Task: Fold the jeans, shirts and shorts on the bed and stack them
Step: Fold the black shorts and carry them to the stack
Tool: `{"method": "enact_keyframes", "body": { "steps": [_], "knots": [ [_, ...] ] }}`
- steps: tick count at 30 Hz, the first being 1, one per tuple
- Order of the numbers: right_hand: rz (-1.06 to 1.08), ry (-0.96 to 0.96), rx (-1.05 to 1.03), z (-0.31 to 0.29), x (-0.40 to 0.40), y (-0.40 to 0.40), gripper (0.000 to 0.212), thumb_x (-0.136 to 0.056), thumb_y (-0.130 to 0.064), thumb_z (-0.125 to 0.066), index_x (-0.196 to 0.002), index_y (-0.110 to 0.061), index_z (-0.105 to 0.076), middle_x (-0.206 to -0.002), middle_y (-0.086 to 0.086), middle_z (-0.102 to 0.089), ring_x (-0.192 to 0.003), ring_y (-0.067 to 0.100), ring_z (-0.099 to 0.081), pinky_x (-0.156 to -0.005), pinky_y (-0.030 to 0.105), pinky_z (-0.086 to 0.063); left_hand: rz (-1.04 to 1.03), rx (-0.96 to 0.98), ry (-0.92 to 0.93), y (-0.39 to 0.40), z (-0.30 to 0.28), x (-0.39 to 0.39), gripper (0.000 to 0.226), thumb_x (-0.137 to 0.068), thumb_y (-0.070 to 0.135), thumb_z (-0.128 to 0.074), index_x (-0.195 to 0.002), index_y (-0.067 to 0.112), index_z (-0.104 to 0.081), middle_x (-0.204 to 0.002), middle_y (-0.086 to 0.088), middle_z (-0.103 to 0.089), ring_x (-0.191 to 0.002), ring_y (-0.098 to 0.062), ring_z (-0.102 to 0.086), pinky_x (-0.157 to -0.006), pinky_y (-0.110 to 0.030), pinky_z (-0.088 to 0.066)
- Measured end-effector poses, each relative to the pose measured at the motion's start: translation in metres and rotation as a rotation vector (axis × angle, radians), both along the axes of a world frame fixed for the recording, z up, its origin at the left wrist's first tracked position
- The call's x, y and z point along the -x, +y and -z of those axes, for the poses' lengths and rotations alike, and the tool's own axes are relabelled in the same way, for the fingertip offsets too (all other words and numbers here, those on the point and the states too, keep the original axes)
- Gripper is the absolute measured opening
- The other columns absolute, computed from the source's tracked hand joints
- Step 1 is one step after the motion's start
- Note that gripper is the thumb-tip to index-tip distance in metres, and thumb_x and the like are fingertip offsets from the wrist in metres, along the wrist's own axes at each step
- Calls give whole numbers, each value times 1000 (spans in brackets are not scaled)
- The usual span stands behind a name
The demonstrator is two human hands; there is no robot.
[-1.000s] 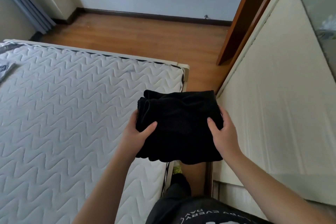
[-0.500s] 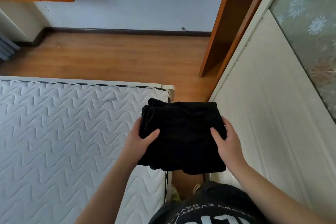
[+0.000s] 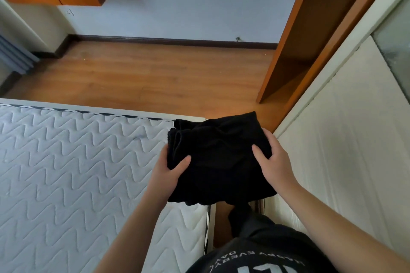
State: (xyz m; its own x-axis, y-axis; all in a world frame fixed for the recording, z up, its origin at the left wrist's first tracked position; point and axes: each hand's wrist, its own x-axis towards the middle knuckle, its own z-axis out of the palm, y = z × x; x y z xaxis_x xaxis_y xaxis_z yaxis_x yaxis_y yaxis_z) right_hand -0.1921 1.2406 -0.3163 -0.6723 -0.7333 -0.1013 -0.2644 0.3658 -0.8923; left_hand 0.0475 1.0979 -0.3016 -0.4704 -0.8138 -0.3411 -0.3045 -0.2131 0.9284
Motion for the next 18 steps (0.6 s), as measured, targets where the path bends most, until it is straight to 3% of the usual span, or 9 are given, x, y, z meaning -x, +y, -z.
{"method": "enact_keyframes", "body": {
  "steps": [3, 6, 11, 15, 18],
  "knots": [
    [-53, 5, 15, 7, 35, -45, 48, -96, -39, -57, -141, -42, -39, -119, -45, -46, -111, -22, -45, -91, 6, -38, -51, -2, -6, -30, 0, 25, 45, -77, 55, -73, -115, 64, -50, -114, 30, -63, -100, 6, -64, -73, -21, -57],
    [-127, -15, 38, 12, 71, -97, 49, -96, -35, -58, -143, -35, -41, -126, -33, -51, -114, -21, -46, -91, 5, -41, -127, -5, -20, -58, 1, 50, 45, -76, 55, -75, -110, 68, -49, -111, 32, -63, -98, 7, -64, -65, -13, -55],
    [-264, -102, 35, 20, 117, -176, 51, -96, -33, -59, -143, -38, -40, -124, -40, -49, -117, -18, -47, -99, 15, -44, -202, 14, -84, -99, -5, 91, 58, -72, 51, -79, -118, 65, -46, -114, 32, -61, -101, 8, -63, -67, -14, -55],
    [-345, -183, 34, 23, 132, -226, 49, -97, -33, -58, -142, -40, -42, -130, -28, -55, -120, -7, -52, -101, 27, -49, -312, 22, -120, -124, -9, 104, 55, -72, 54, -77, -115, 67, -45, -111, 33, -62, -99, 8, -64, -70, -19, -56],
    [-418, -213, 15, 24, 135, -251, 49, -96, -36, -59, -138, -50, -40, -130, -33, -53, -119, -9, -52, -99, 25, -49, -376, 17, -106, -140, -9, 102, 53, -74, 51, -75, -119, 62, -49, -116, 27, -63, -103, 4, -64, -78, -24, -56]
  ]
}}
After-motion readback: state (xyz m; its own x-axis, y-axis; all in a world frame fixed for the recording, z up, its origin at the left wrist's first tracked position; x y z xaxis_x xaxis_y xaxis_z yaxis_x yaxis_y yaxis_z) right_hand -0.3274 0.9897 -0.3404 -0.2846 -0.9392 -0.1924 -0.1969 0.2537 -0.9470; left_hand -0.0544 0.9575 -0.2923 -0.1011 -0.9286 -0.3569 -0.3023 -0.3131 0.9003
